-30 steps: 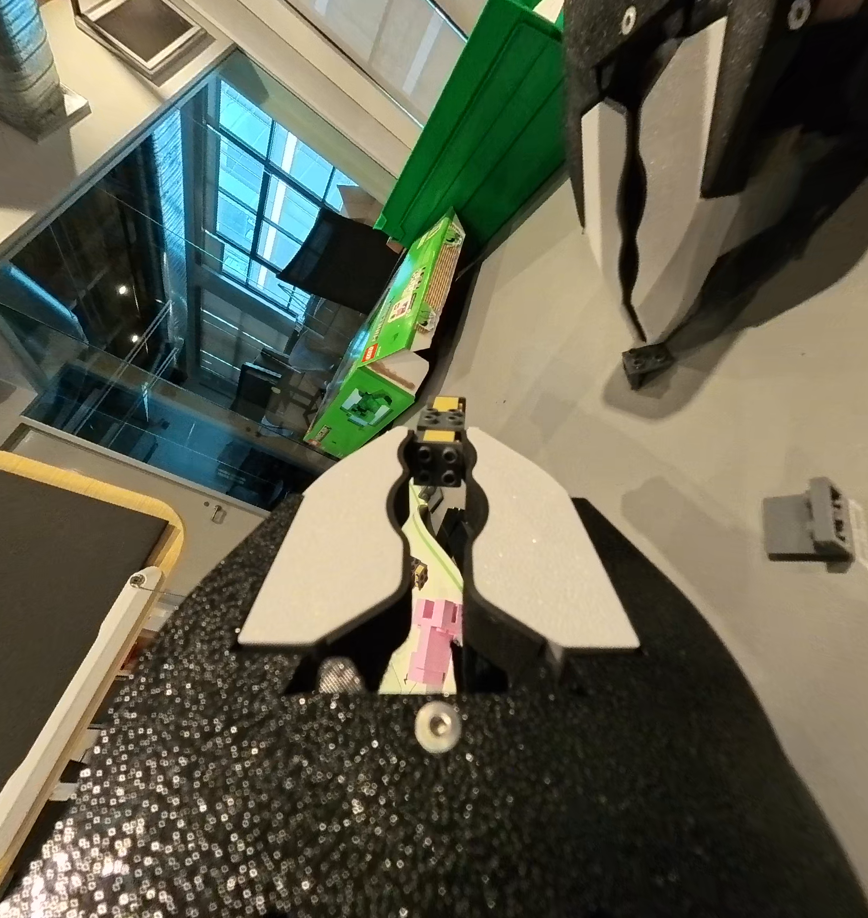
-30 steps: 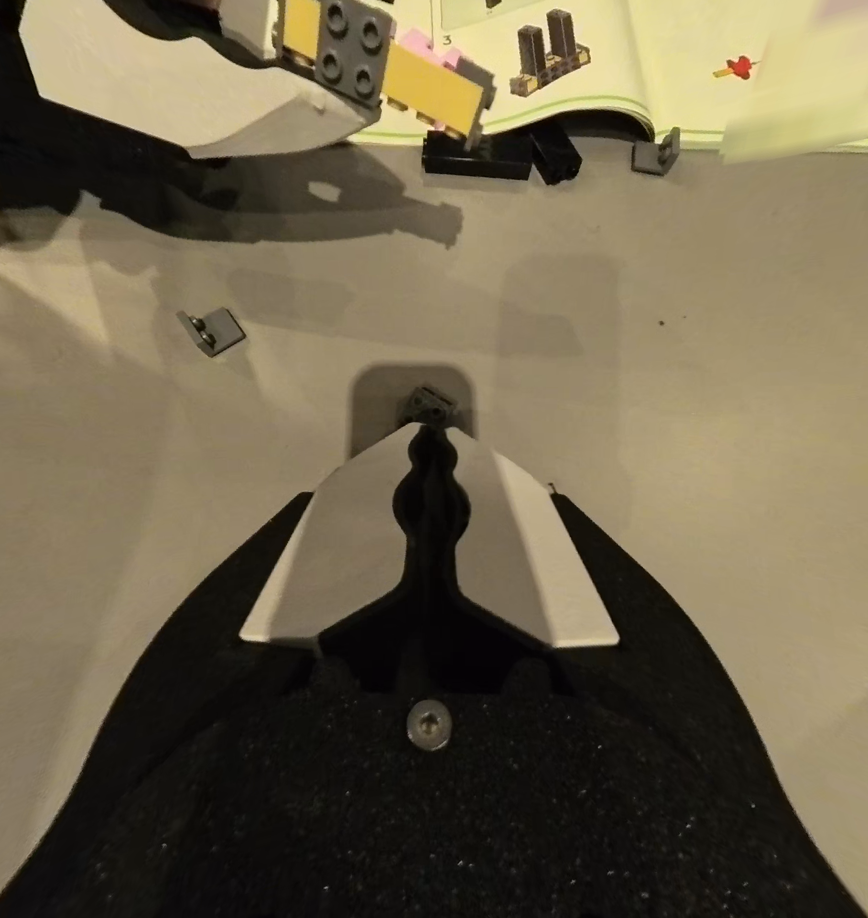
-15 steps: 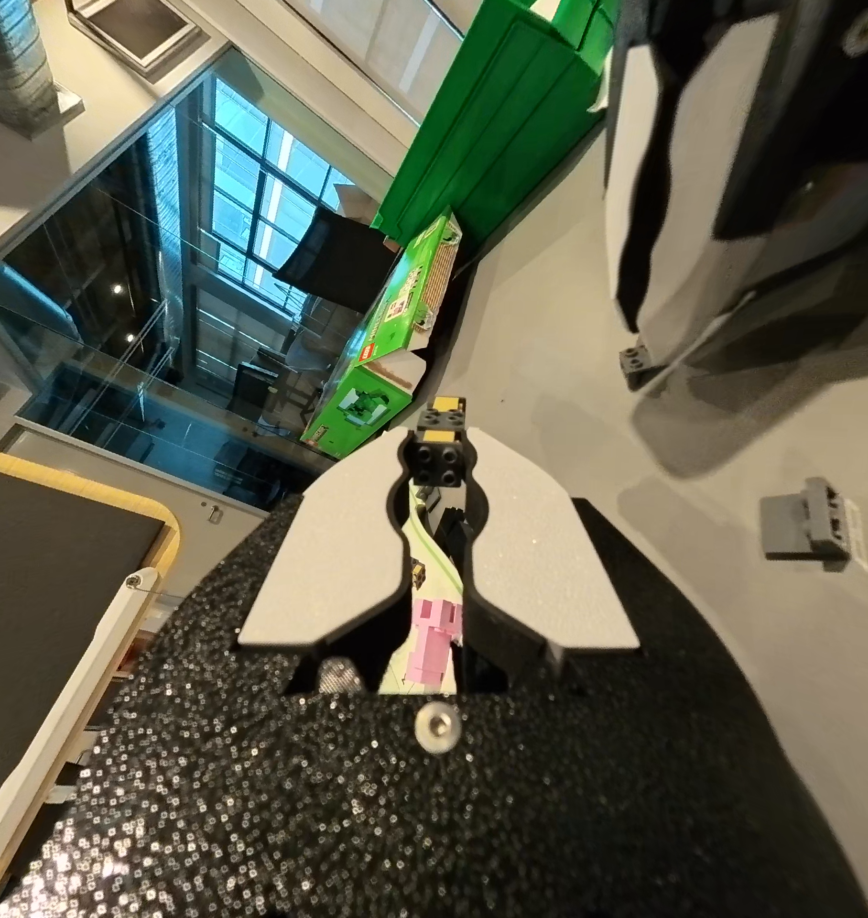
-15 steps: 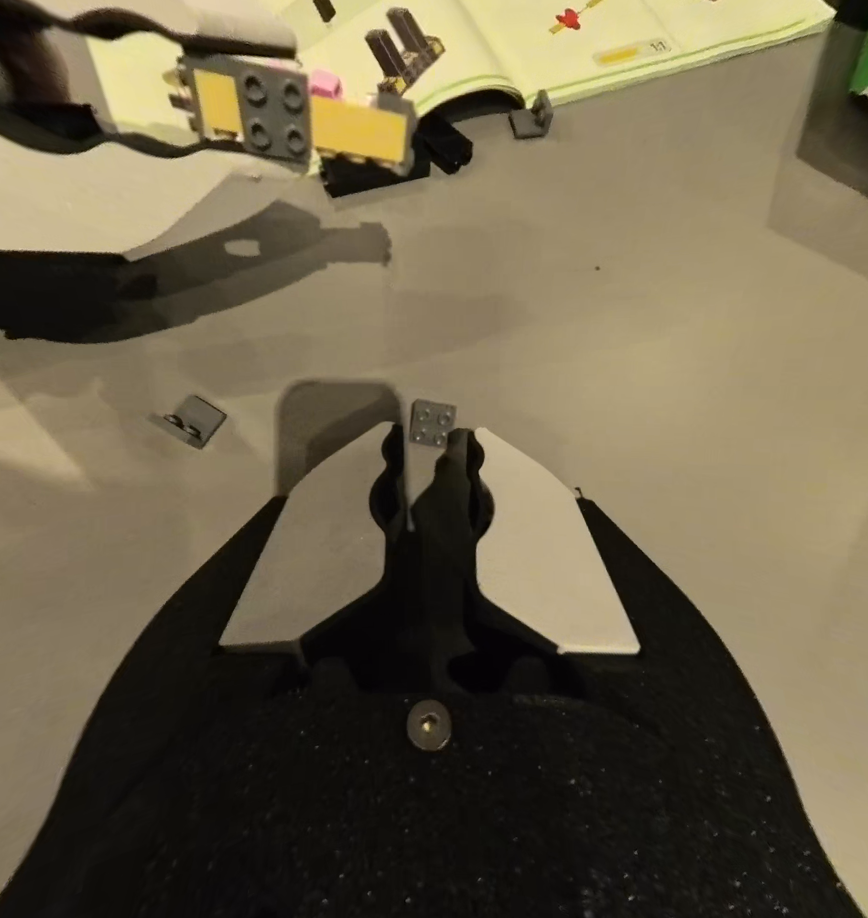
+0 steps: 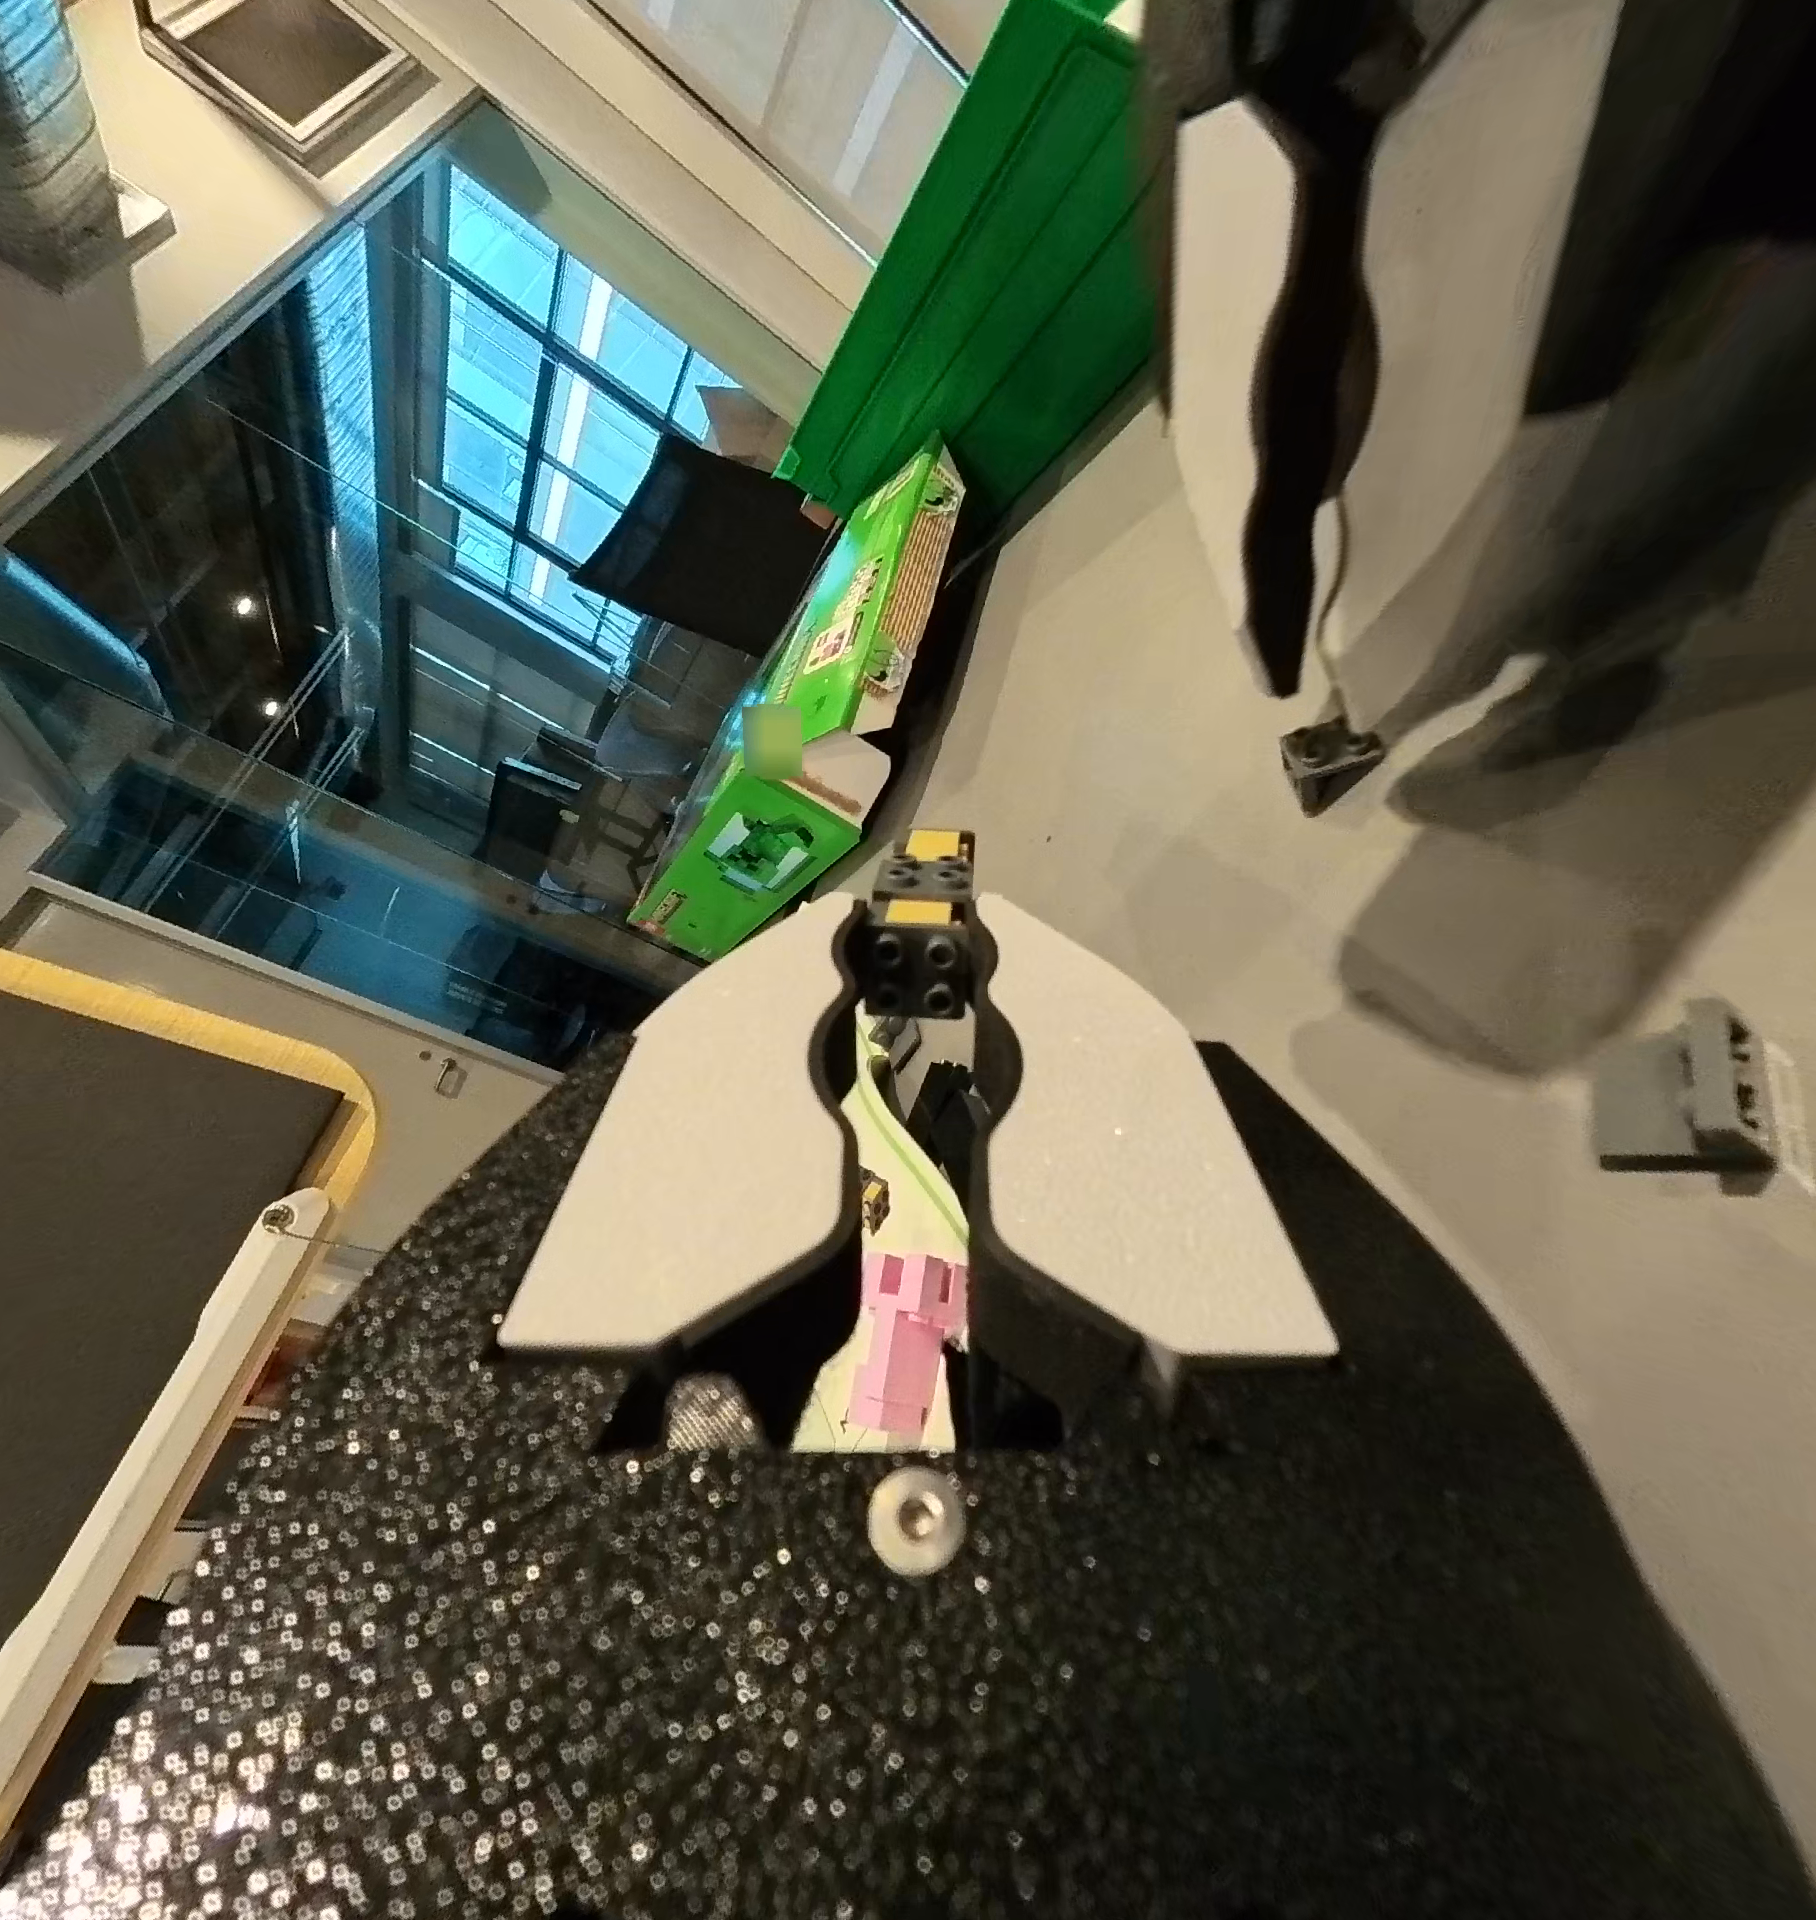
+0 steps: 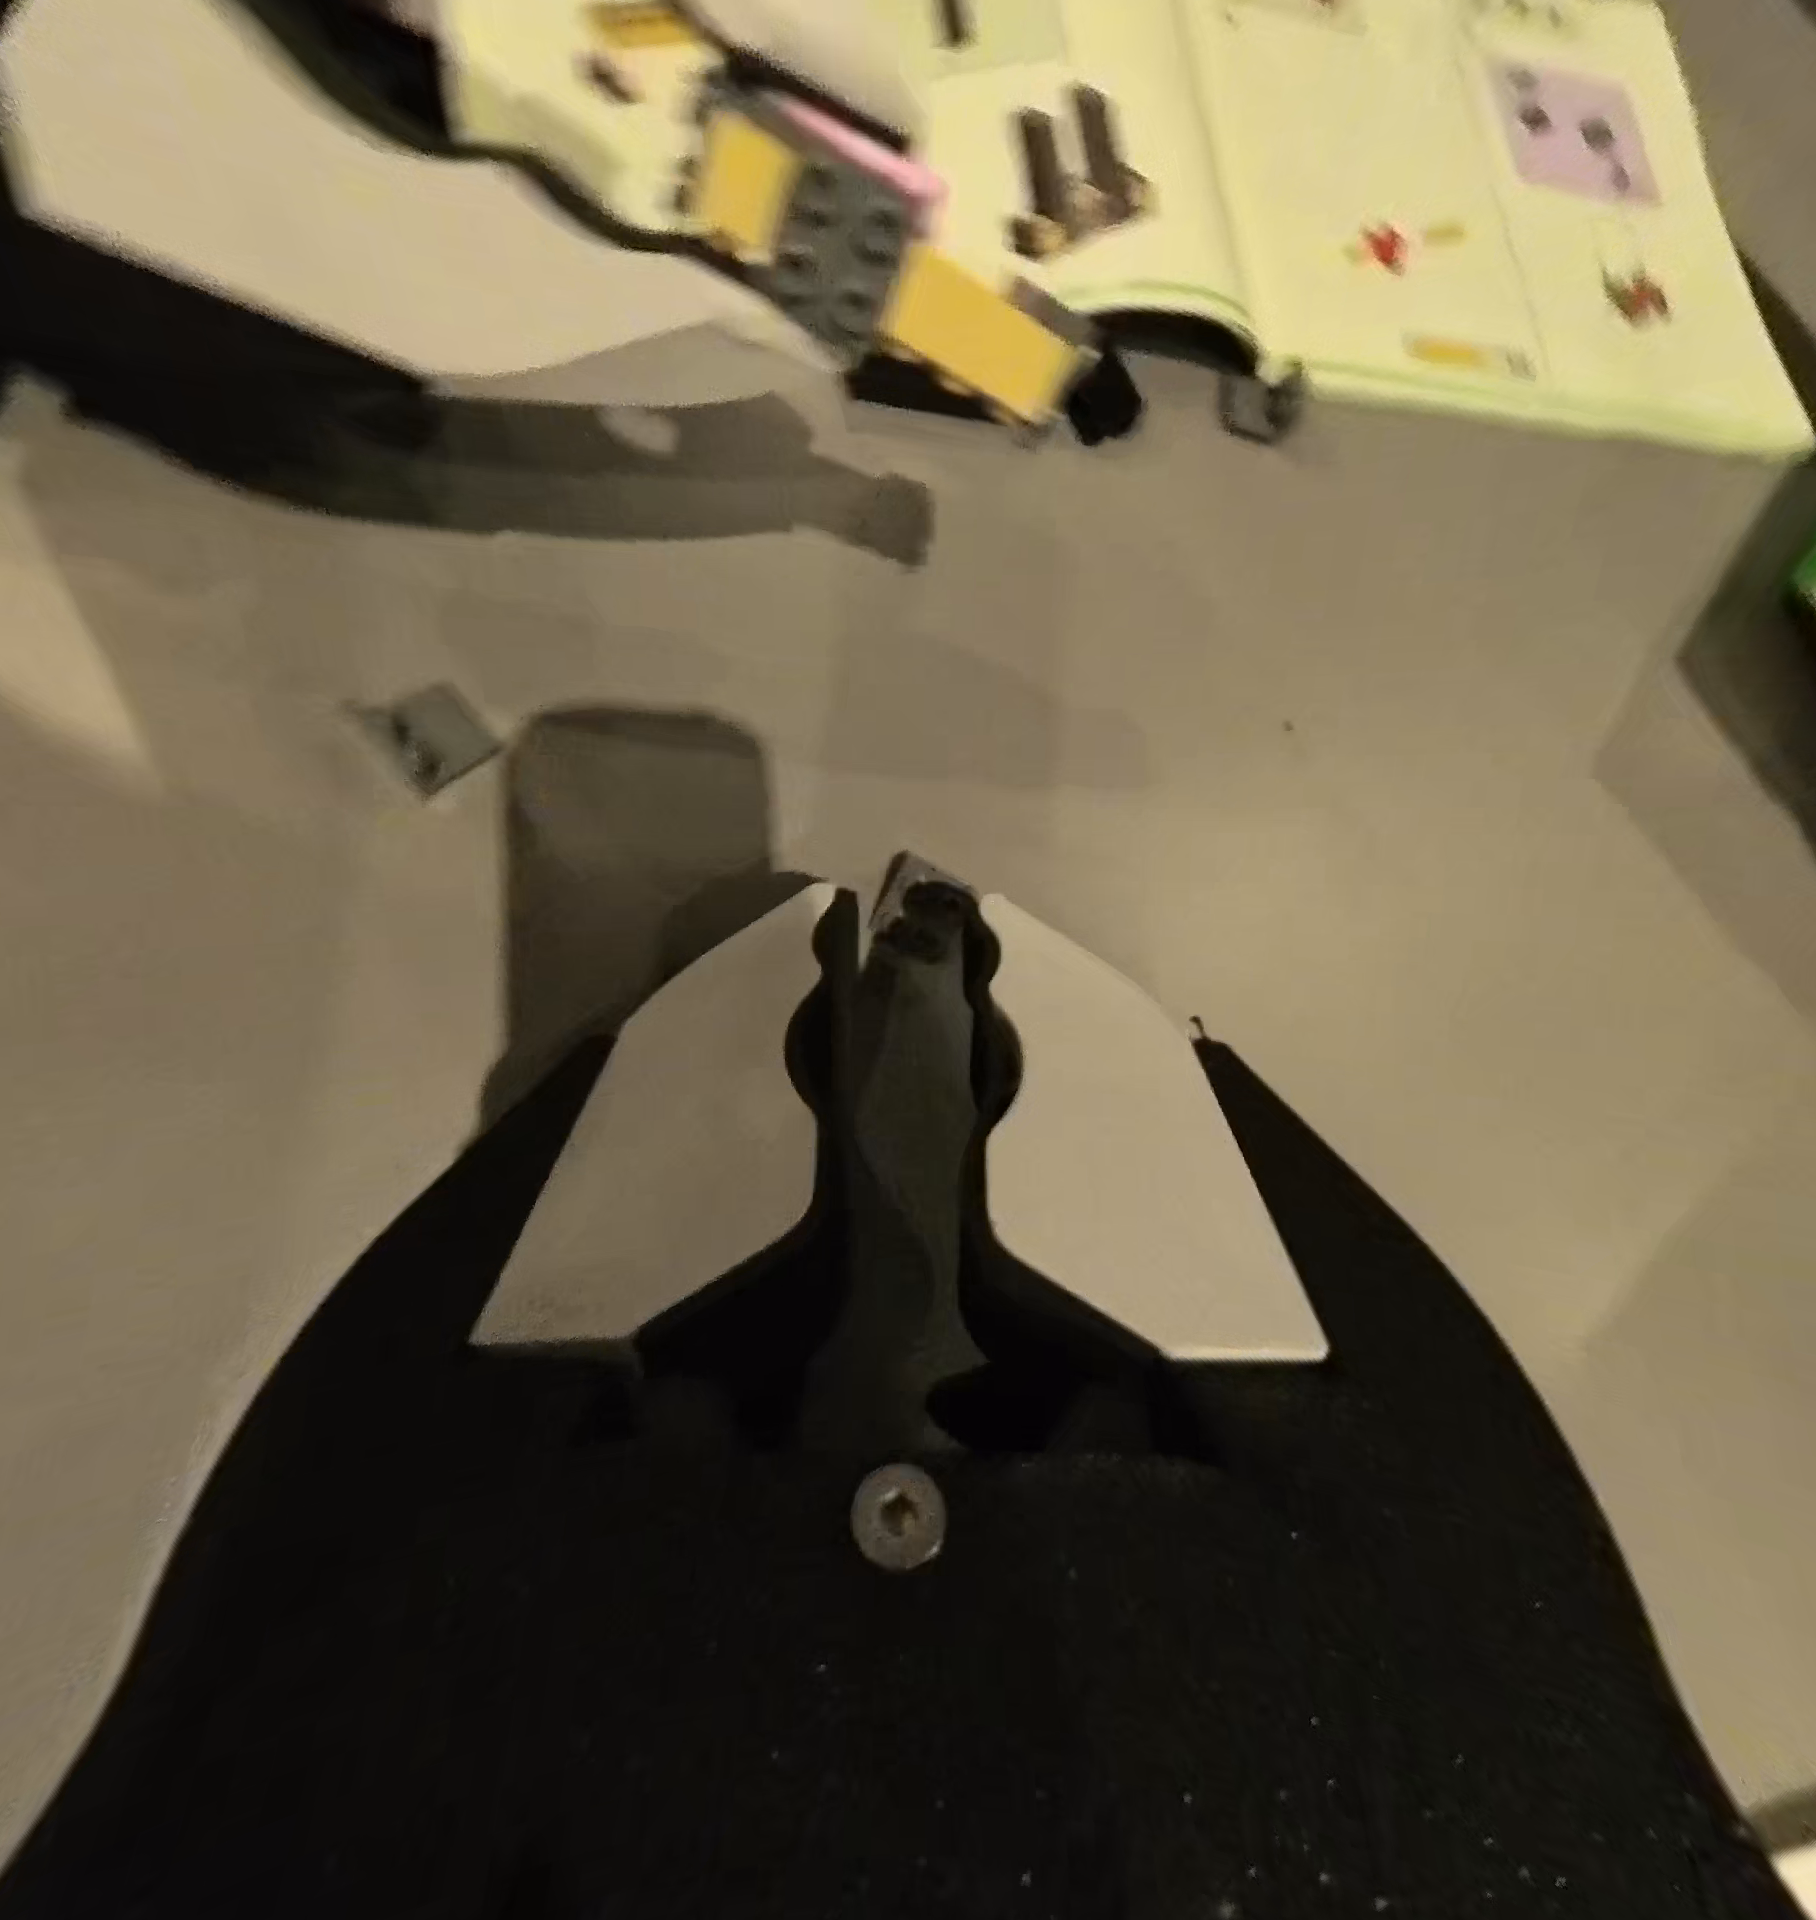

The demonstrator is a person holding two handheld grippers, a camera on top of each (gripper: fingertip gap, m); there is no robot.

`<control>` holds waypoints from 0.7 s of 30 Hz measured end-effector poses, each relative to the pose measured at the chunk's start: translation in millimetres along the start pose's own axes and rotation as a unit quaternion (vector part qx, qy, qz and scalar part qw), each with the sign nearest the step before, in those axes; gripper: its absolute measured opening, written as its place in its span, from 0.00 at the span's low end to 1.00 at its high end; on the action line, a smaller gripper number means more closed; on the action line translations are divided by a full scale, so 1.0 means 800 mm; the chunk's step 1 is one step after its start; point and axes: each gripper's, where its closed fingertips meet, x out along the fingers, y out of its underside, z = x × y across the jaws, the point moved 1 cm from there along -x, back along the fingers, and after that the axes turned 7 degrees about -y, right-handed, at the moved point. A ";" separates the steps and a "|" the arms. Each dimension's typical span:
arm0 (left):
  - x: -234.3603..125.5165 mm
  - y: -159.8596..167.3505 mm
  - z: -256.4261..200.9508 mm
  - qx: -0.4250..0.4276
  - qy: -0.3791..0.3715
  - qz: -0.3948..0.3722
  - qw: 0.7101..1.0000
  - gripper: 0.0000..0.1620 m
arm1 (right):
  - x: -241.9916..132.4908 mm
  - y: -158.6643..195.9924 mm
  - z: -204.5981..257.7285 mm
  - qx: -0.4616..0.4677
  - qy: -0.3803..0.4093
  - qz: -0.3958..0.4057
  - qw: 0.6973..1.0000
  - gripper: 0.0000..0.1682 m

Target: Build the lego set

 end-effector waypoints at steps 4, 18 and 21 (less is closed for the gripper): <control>0.000 -0.001 0.000 0.000 -0.001 -0.001 1.000 0.10 | -0.003 0.005 0.005 -0.192 -0.101 0.063 0.974 0.10; 0.000 0.003 0.003 -0.016 -0.002 0.002 1.000 0.10 | 0.017 0.001 -0.010 -0.408 -0.283 0.206 0.843 0.10; 0.000 0.003 0.003 -0.017 -0.003 0.002 1.000 0.10 | 0.017 0.003 -0.011 -0.417 -0.291 0.226 0.831 0.09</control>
